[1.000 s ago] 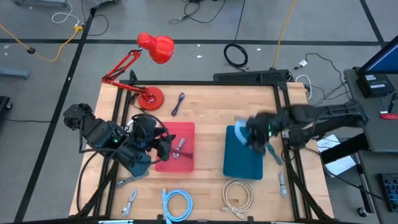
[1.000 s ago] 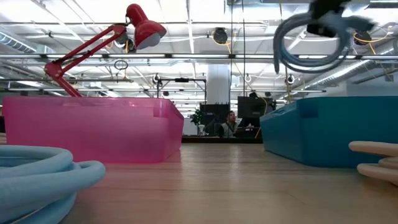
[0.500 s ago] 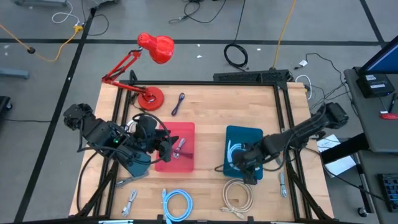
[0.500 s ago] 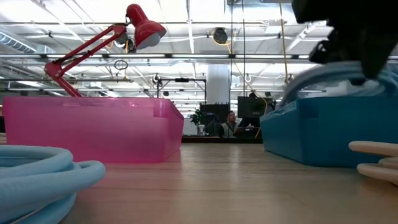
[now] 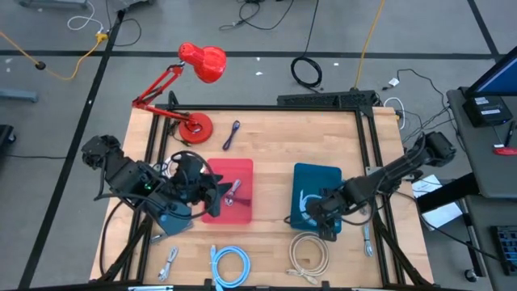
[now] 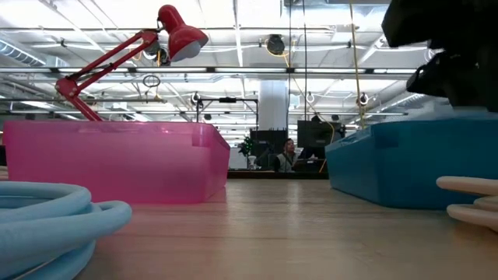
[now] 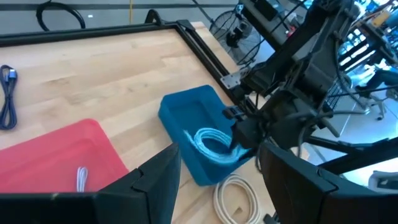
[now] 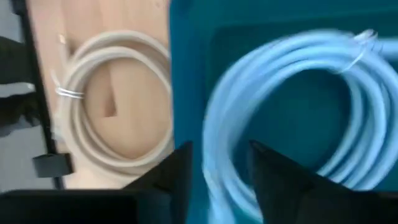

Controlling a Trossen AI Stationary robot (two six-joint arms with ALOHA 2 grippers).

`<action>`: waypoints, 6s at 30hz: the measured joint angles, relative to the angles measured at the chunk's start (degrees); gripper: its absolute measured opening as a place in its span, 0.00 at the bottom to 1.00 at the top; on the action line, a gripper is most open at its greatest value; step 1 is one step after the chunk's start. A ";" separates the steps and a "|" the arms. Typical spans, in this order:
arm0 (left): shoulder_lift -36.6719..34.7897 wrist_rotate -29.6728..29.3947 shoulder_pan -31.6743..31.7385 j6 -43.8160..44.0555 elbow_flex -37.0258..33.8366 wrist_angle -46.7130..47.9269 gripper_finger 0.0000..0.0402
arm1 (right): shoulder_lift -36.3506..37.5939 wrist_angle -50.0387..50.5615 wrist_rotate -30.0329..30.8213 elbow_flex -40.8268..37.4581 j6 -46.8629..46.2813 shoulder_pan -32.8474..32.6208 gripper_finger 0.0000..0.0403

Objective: Pick & Place USB Port
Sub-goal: Put the top blue HDMI cable into the blue bin, then put the black and blue charger cable into the red bin

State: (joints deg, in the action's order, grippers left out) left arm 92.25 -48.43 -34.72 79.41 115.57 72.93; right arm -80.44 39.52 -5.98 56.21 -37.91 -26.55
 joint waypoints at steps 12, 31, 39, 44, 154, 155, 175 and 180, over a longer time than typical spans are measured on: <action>-0.78 2.34 4.45 3.99 0.00 12.10 0.55 | 11.37 -3.99 0.87 0.02 -4.92 0.31 0.52; -25.22 31.71 39.09 15.65 -47.73 13.98 0.47 | 21.93 -32.37 19.82 0.09 -0.06 0.33 0.50; -32.42 36.42 42.06 16.54 -69.84 -6.54 0.33 | 21.68 -32.45 22.58 0.09 1.59 0.47 0.50; -33.99 38.06 45.34 15.73 -76.91 -12.10 0.33 | 21.68 -32.46 22.51 0.09 1.38 1.07 0.50; -2.08 35.31 26.75 -27.89 -35.34 -33.31 0.61 | 22.55 35.87 4.42 -13.56 -43.59 -5.67 0.49; -2.08 35.31 26.65 -27.84 -35.34 -33.31 0.61 | 22.55 35.82 4.42 -13.57 -43.67 -6.21 0.49; -2.03 34.29 26.03 -26.66 -35.36 -34.57 0.61 | 13.39 17.46 -1.92 -14.23 -42.31 -16.74 0.49; -2.03 33.95 26.05 -26.66 -35.36 -34.56 0.61 | 9.51 23.29 -2.19 -14.18 -43.21 -17.65 0.49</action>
State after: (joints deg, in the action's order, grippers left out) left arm 90.21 -14.48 -8.67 52.75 80.20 38.36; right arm -70.94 62.81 -8.17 42.02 -81.12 -44.20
